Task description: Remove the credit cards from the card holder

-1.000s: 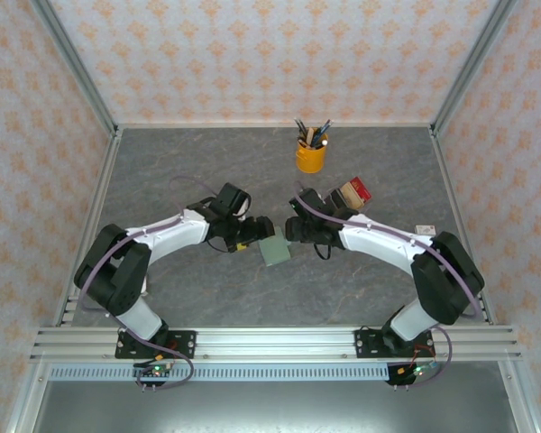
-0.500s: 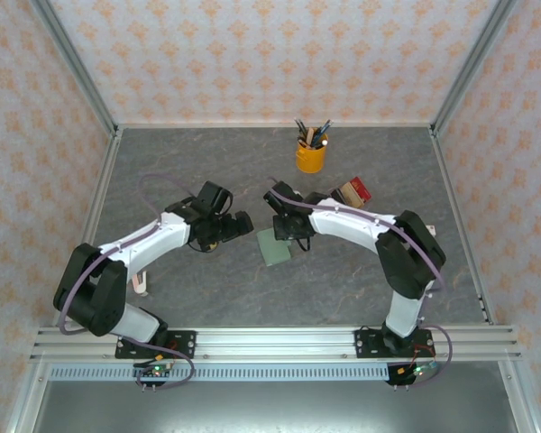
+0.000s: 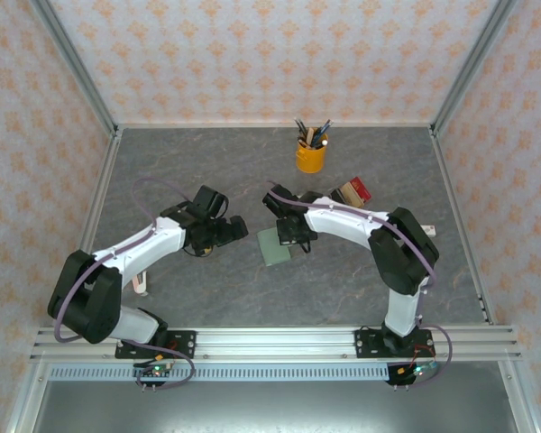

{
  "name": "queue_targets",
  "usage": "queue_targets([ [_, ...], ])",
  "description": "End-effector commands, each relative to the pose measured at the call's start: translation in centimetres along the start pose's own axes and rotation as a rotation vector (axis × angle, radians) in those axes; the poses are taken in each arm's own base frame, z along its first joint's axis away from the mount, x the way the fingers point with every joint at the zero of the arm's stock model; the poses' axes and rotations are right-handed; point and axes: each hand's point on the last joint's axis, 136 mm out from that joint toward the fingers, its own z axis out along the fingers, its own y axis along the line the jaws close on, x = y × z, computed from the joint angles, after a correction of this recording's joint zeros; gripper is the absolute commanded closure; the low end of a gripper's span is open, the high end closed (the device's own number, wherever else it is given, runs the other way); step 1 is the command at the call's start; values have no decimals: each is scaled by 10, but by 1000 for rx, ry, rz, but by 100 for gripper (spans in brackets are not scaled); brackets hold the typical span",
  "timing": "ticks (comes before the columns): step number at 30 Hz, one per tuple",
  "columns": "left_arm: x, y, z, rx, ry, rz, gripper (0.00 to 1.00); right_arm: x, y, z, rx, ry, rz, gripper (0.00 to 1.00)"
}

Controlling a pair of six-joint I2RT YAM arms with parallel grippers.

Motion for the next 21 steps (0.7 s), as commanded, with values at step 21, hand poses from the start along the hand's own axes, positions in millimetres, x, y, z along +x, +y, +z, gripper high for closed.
queue_targets([
  [21,28,26,-18,77,-42,-16,0,-18,55,-114,-241,-133,55,93],
])
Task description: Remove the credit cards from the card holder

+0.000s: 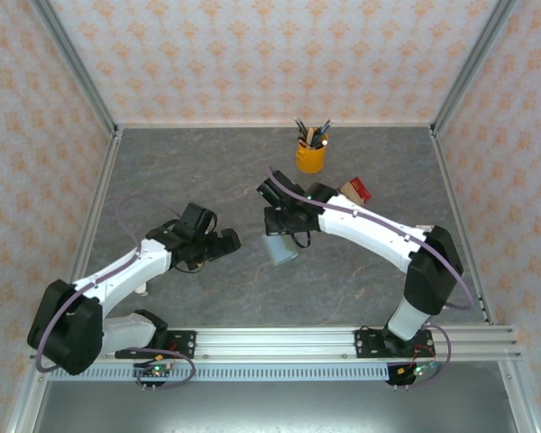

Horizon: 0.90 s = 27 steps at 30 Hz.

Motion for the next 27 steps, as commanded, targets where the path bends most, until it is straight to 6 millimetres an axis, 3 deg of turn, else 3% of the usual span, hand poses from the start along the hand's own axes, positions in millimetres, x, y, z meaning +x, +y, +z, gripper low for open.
queue_targets([
  [1,2,-1,-6,33,-7,6,0,-4,3,-9,4,-22,61,93],
  [5,4,-4,-13,64,-15,26,0,-3,-7,-7,29,-43,86,93],
  [14,12,-31,-11,213,45,56,0,22,-78,24,217,25,136,93],
  [18,15,-48,-6,298,81,58,4,25,-98,24,276,29,122,93],
  [22,16,-74,-5,446,105,75,20,33,-111,29,314,66,130,93],
  [27,17,-74,3,440,123,71,37,40,-119,47,339,101,133,93],
])
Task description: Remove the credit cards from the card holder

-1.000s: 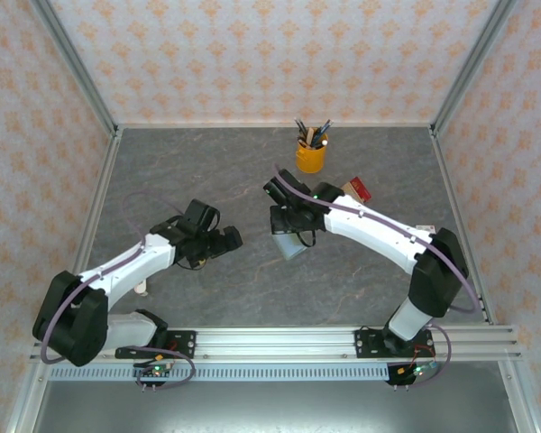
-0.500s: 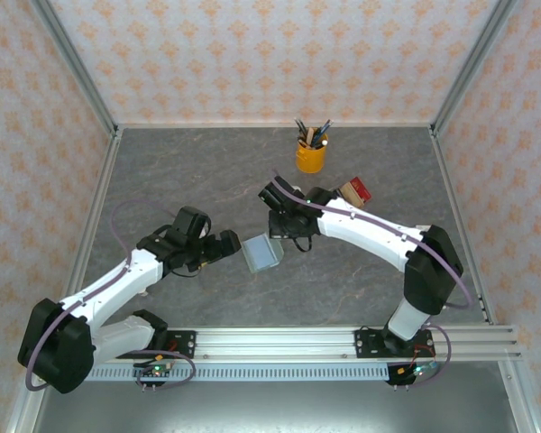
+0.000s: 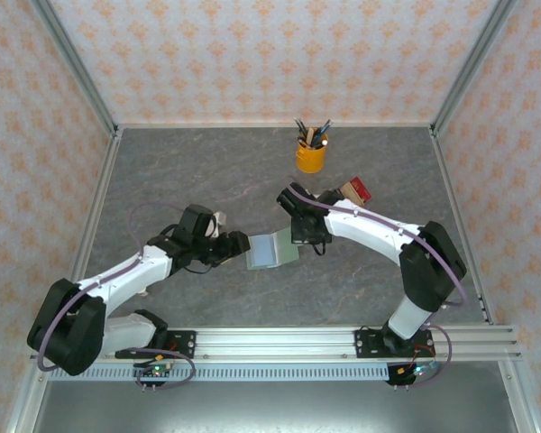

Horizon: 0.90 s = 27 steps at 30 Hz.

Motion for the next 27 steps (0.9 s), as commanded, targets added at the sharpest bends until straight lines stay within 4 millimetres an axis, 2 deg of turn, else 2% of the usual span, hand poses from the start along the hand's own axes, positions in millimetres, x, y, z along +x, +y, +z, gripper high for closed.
queue_targets([
  [1,-4,-15,3,76,4,20,40,3,-14,16,66,19,-11,93],
  [7,-2,-22,19,62,57,38,52,2,-17,35,97,39,-11,94],
  [11,-4,-18,34,-36,74,53,56,5,-21,44,113,34,-32,94],
  [17,-12,-9,52,-127,87,24,60,4,-25,44,118,11,-64,94],
  [20,-15,0,57,-180,89,14,60,8,-19,46,78,23,-71,94],
  [27,-16,4,68,-213,118,-13,60,12,-15,48,40,34,-81,94],
])
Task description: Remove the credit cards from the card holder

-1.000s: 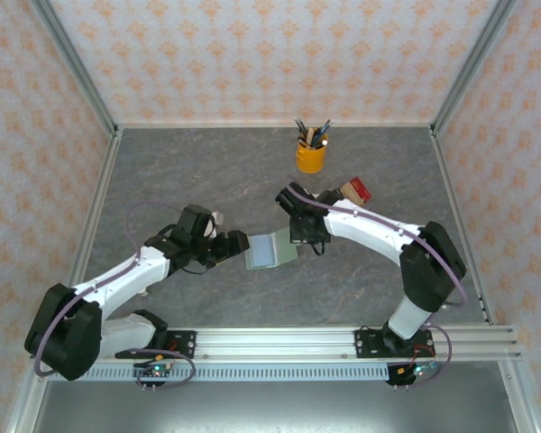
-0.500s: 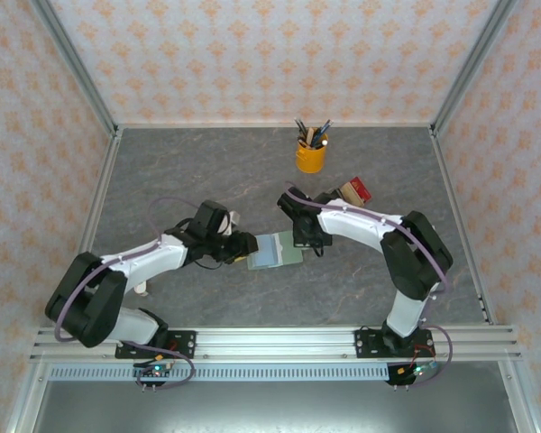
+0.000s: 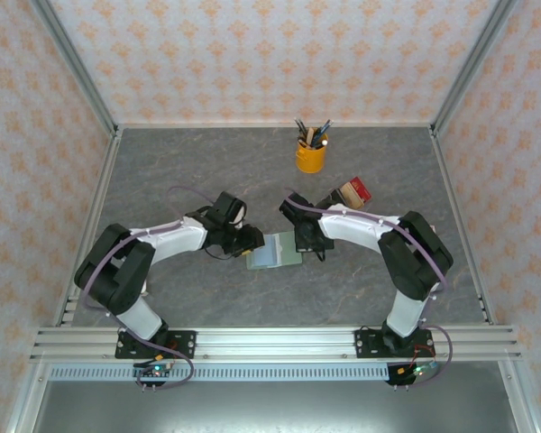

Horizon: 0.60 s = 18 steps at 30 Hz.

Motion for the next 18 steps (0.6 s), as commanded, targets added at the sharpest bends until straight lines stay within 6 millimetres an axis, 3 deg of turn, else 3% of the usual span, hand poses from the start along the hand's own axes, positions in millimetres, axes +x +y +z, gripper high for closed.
queue_targets([
  [1,-2,1,1,-42,2,-2,60,-3,1,-6,-21,-23,-15,94],
  [11,-1,18,4,-138,19,0,58,-3,4,0,-26,-8,-23,94],
  [18,2,10,10,-108,58,13,55,-1,10,3,-49,5,-19,94],
])
